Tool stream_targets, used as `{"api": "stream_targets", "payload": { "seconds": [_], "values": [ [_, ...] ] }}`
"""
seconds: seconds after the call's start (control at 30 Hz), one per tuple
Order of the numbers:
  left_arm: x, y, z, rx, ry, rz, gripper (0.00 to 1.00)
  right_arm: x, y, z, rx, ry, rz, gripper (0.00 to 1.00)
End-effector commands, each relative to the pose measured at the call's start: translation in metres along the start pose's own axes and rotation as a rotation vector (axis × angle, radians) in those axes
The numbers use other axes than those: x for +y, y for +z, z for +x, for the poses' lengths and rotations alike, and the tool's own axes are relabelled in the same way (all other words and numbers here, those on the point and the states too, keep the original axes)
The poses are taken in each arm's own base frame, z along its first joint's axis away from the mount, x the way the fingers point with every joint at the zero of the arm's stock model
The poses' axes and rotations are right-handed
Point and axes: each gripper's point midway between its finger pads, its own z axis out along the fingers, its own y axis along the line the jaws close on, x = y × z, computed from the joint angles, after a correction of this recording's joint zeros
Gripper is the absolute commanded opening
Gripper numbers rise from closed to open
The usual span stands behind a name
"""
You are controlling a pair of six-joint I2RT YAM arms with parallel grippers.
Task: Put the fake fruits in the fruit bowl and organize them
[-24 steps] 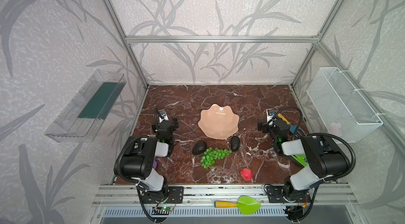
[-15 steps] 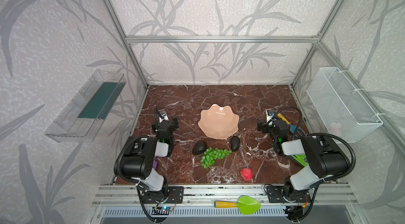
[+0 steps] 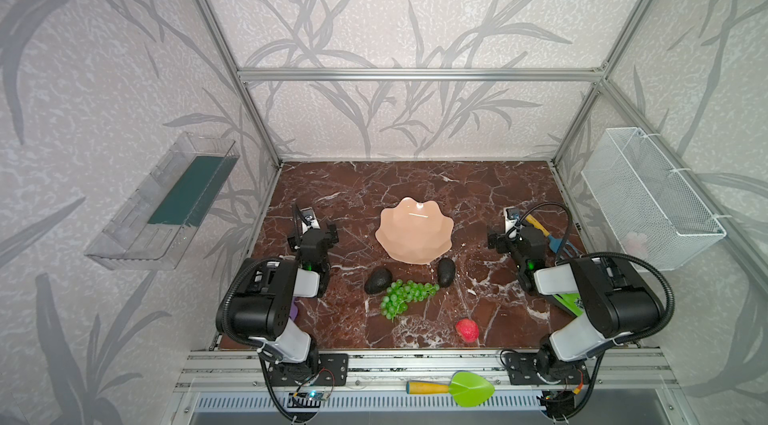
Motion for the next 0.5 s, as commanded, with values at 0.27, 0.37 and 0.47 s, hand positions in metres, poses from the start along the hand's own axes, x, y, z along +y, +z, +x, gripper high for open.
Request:
{"api": "stream_targets", "payload": {
  "seconds": [0.27,0.37,0.47],
  "values": [
    [0.002,0.002,-0.008,-0.02,-0.007,-0.017,0.99,0.0,-0.01,-0.015,-0.091,-0.018,0.029,0.99],
    [0.003,0.002,-0.008,-0.023,-0.009,-0.018,0.99,-0.002,-0.014,-0.016,-0.115,-0.017,0.049,0.99],
    [0.009,-0.004,-0.013,-0.052,-0.029,-0.039,0.99,-0.009,-0.019,-0.02,-0.135,-0.002,0.095,0.99]
  ]
}}
